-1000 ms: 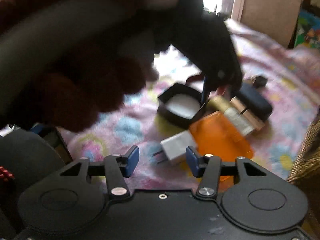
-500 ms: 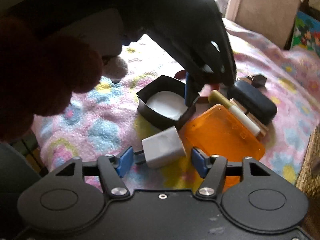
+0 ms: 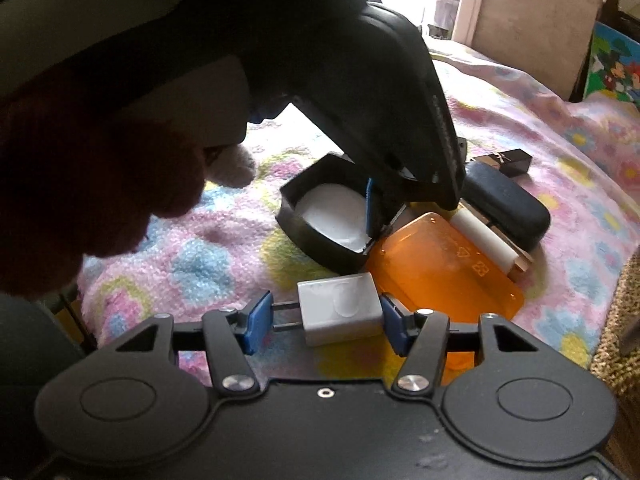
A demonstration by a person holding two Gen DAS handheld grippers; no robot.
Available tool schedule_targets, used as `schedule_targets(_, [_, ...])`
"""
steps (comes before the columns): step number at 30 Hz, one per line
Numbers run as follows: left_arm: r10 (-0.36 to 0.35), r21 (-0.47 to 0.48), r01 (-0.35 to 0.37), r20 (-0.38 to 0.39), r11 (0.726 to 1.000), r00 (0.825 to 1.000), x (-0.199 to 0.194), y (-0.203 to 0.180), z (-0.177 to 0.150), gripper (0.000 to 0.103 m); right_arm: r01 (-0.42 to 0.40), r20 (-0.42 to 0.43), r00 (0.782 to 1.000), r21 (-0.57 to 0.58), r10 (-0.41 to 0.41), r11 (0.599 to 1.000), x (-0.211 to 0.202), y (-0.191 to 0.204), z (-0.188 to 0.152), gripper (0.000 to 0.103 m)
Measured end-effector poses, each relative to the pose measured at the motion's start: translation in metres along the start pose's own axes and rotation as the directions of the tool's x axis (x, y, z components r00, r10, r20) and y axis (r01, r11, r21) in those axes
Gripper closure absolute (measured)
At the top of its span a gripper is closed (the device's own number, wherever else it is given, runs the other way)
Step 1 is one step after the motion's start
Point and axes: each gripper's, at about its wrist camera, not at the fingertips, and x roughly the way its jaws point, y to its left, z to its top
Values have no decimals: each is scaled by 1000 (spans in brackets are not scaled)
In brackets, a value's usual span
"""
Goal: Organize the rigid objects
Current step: 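Lift the white adapter with the right tool while the left tool grasps the black square compact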
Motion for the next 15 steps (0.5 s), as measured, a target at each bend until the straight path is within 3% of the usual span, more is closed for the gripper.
schedule_targets(4, [-10, 15, 10, 16, 1000, 1000, -2, -7, 0, 10, 8, -8, 1000, 16, -8, 1000, -1, -3, -3, 46])
schedule_targets(11, [-121, -84, 124, 37, 989, 992, -8, 6, 6, 10, 6, -5, 1000, 38, -6, 999, -1, -7, -4, 46])
schedule_targets(15, [-184, -88, 189, 56, 978, 981, -14, 6, 4, 9, 5, -3, 1000, 43, -5, 999, -1, -7, -3, 46])
